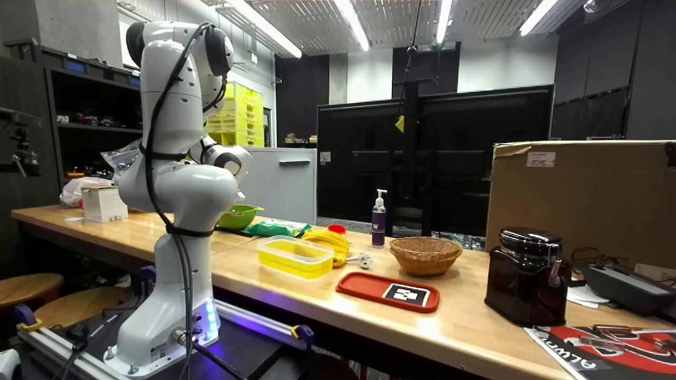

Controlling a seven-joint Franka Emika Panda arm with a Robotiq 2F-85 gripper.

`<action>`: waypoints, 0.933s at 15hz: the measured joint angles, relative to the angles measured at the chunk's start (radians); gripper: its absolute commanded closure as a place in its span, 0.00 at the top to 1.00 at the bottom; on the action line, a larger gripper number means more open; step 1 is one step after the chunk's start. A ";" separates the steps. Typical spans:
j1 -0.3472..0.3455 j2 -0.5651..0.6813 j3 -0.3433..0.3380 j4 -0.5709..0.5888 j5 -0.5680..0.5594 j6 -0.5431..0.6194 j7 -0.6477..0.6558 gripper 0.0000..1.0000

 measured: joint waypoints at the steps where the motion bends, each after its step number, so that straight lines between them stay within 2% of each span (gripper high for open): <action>1: -0.007 -0.003 -0.008 0.000 -0.047 -0.012 0.015 1.00; 5: -0.065 -0.017 -0.065 0.032 -0.334 -0.123 0.086 1.00; 9: -0.147 -0.009 -0.141 0.158 -0.611 -0.287 0.067 1.00; 11: -0.185 0.010 -0.181 0.244 -0.701 -0.344 0.015 1.00; 14: -0.236 0.057 -0.242 0.370 -0.775 -0.386 -0.084 1.00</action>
